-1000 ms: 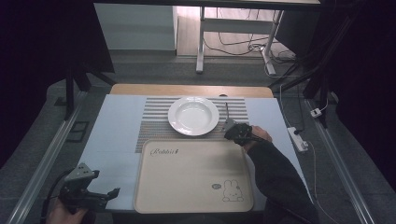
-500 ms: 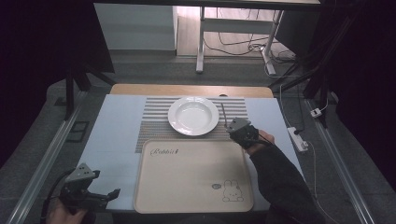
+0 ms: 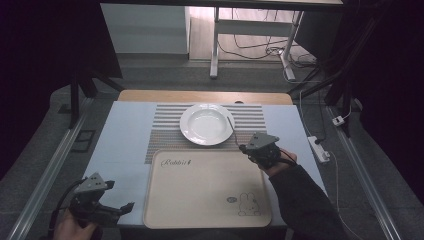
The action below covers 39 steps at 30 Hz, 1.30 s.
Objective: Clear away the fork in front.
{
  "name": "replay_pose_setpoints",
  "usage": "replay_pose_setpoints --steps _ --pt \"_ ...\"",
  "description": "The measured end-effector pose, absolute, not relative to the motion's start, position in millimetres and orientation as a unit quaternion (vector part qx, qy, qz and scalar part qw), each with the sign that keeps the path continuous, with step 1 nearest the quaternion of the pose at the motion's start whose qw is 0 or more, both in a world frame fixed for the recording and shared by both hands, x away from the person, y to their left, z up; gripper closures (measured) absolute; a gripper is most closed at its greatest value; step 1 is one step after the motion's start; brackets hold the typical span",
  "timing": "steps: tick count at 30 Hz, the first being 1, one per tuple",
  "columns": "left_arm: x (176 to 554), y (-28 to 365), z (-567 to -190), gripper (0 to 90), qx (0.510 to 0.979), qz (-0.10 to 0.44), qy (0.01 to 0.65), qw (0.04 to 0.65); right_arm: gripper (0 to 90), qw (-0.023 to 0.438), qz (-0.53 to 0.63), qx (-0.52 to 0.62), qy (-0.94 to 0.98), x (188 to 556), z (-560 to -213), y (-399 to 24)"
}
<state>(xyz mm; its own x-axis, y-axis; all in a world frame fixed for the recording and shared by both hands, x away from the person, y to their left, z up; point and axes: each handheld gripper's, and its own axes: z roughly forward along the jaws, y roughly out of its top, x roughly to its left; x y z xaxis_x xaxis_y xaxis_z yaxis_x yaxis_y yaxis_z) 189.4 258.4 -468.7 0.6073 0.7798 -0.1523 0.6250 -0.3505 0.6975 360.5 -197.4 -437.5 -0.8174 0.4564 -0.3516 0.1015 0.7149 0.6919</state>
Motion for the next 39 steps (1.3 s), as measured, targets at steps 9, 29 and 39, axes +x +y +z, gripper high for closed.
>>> replay_pose_setpoints --steps 9,29,39 --pt "207 248 -467 0.0 0.821 0.086 0.393 0.404 89.6 0.210 0.383 0.147 0.887 343 -435 -199" --pt "261 189 -458 0.0 0.874 0.071 0.284 0.387 89.6 0.106 0.449 0.095 0.882 298 -444 -196" --pt "284 163 -457 0.0 0.890 0.057 0.228 0.391 89.6 0.064 0.464 0.067 0.881 283 -448 -189"
